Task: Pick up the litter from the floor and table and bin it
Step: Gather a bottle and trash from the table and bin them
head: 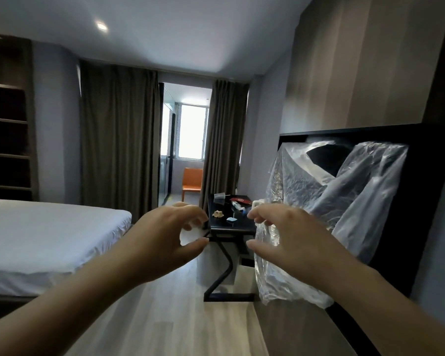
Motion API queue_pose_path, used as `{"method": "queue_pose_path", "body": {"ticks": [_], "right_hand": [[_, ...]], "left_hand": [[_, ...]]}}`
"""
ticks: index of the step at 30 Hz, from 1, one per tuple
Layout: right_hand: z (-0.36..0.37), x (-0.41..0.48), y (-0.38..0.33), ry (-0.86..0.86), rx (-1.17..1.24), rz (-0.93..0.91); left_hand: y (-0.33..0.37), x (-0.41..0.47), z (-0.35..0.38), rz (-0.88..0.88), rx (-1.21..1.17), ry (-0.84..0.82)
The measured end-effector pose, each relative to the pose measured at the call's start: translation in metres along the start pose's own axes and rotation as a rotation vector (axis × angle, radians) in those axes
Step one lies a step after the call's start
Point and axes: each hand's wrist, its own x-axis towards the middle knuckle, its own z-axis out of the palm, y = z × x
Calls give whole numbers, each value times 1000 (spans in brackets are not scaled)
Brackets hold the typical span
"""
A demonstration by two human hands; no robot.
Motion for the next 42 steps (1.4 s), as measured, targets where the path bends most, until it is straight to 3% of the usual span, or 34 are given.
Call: {"method": "queue_pose_path", "body": {"ticks": [10, 19, 30, 42], "right_hand": [[69, 107, 85, 9, 31, -32], [146, 206, 173, -106, 24, -25], [271, 332, 222, -170, 12, 26], [406, 478, 277, -257, 1, 201]], "left_hand": [[-71, 110, 65, -3, 41, -4], [-151, 203, 142, -84, 23, -30], [-314, 295, 215, -86, -9, -57], [-497, 407, 292, -111, -112, -137]]}}
